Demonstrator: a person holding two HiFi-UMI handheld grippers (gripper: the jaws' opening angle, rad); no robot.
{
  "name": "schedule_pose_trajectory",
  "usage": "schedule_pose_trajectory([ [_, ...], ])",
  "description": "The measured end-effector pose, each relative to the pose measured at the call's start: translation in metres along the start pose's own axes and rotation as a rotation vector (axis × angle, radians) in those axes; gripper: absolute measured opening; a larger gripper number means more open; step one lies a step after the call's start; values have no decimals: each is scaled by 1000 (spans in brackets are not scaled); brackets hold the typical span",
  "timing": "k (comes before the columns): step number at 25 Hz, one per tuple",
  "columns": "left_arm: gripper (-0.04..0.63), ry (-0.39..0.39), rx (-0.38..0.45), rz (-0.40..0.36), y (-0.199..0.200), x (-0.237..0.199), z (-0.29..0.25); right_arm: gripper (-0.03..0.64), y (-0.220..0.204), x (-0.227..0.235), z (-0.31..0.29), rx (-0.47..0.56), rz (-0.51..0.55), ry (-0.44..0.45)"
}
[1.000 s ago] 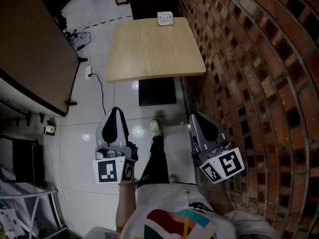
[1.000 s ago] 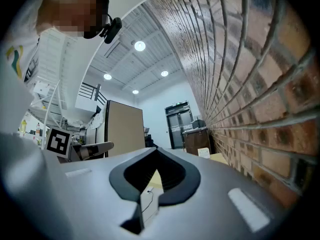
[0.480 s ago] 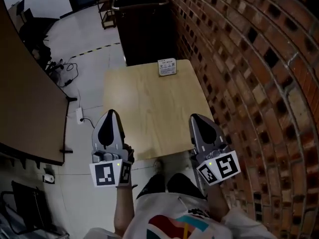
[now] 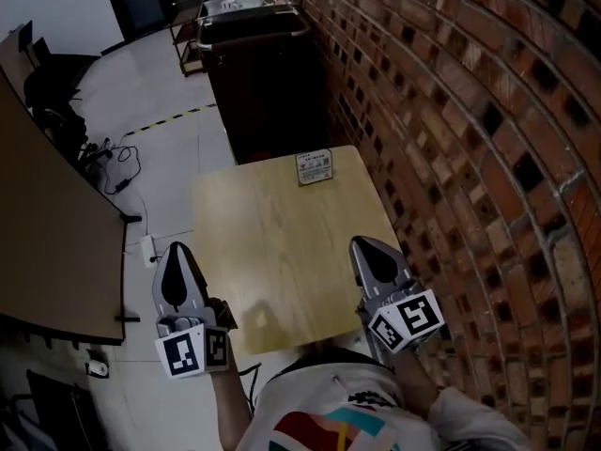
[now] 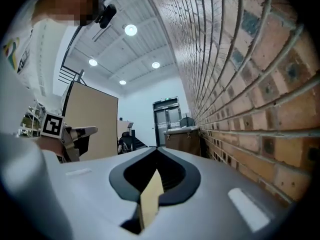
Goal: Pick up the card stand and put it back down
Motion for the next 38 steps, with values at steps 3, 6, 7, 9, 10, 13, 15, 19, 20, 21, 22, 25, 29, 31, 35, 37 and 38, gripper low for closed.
schedule_pose_trajectory([
  [3, 5, -4, 29, -14, 3, 5, -13, 5, 1, 6, -19, 10, 6, 6],
  [6, 5, -30, 10, -5, -11, 21, -24, 5, -5, 16, -35, 9, -5, 14],
  [7, 5, -37, 1, -3, -16, 25, -27, 5, -8, 19, -39, 5, -7, 15],
  [9, 5, -49, -11, 0, -22, 33, -34, 5, -11, 25, -48, 2, -10, 20],
  [10, 3, -54, -14, 0, -23, 35, -38, 5, -13, 29, -55, 1, -8, 23],
  [13, 5, -58, -27, -8, -30, 38, -46, 121, -29, 50, -92, -28, 22, 9],
  [15, 5, -58, -49, -13, -38, 38, -50, 388, -50, 73, -134, -78, 62, -29],
  [19, 5, -56, -116, -28, -57, 33, -51, 548, -116, 121, -220, -271, 121, -97],
  [20, 5, -45, -129, -26, -61, 30, -53, 576, -137, 134, -237, -329, 111, -128],
  [21, 5, -35, -141, -23, -65, 26, -54, 575, -157, 147, -250, -386, 98, -162],
  [22, 5, -27, -154, -24, -69, 23, -56, 576, -175, 159, -261, -436, 84, -195],
  [25, 5, -6, -191, -40, -77, 10, -57, 577, -212, 178, -281, -517, 16, -270],
  [29, 5, 29, -221, -32, -91, -8, -62, 577, -230, 189, -298, -550, 9, -305],
  [31, 5, 42, -239, -31, -99, -14, -63, 577, -234, 192, -303, -551, 14, -306],
  [35, 5, 51, -256, -23, -106, -20, -67, 577, -245, 195, -310, -545, -14, -288],
  [37, 5, 48, -260, -22, -109, -21, -70, 575, -250, 195, -311, -534, -18, -273],
  [38, 5, 47, -261, -22, -111, -22, -71, 574, -251, 194, -312, -524, -11, -267],
])
Point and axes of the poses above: the fingertips, and each gripper's own axes: z backward along the fingers, x to its right, y out of its top, the point moved 1 cm from there along z, backward along the fingers, and after that the axes turned 3 degrees about x, right-handed, at the moved point
